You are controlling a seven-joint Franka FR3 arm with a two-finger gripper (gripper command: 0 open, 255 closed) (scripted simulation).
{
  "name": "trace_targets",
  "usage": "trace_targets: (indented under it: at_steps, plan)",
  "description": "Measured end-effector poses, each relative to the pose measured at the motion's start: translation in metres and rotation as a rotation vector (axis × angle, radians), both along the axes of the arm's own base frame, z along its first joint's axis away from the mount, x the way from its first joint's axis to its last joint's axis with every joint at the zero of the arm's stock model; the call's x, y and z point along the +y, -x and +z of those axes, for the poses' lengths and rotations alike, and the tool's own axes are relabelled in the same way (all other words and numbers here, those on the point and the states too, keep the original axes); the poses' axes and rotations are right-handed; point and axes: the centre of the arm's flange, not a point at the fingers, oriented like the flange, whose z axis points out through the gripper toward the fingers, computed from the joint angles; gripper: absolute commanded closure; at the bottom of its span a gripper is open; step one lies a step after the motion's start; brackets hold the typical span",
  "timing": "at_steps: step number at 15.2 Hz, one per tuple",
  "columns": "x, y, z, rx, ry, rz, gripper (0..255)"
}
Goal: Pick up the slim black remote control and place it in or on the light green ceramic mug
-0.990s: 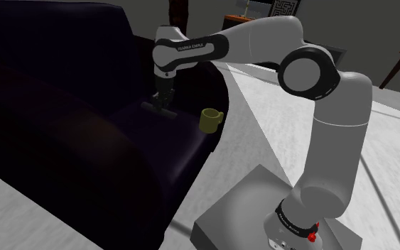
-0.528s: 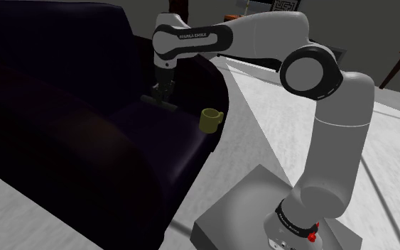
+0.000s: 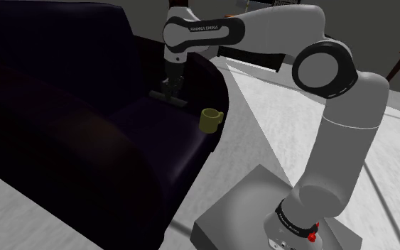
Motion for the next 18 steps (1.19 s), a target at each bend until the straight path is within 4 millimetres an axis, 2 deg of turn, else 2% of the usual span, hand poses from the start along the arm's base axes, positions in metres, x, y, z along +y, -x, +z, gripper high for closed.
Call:
trace_targets:
  at_steps: [7,12,17,18]
  plan:
    - [-0.085,0.042,-0.003,0.0,0.0,-0.001,255]
    - [-0.138,0.076,-0.002,0.0,0.0,-0.001,255]
    - [-0.198,0.109,-0.008,0.0,0.0,-0.001,255]
    - [-0.205,0.112,-0.009,0.0,0.0,-0.001,255]
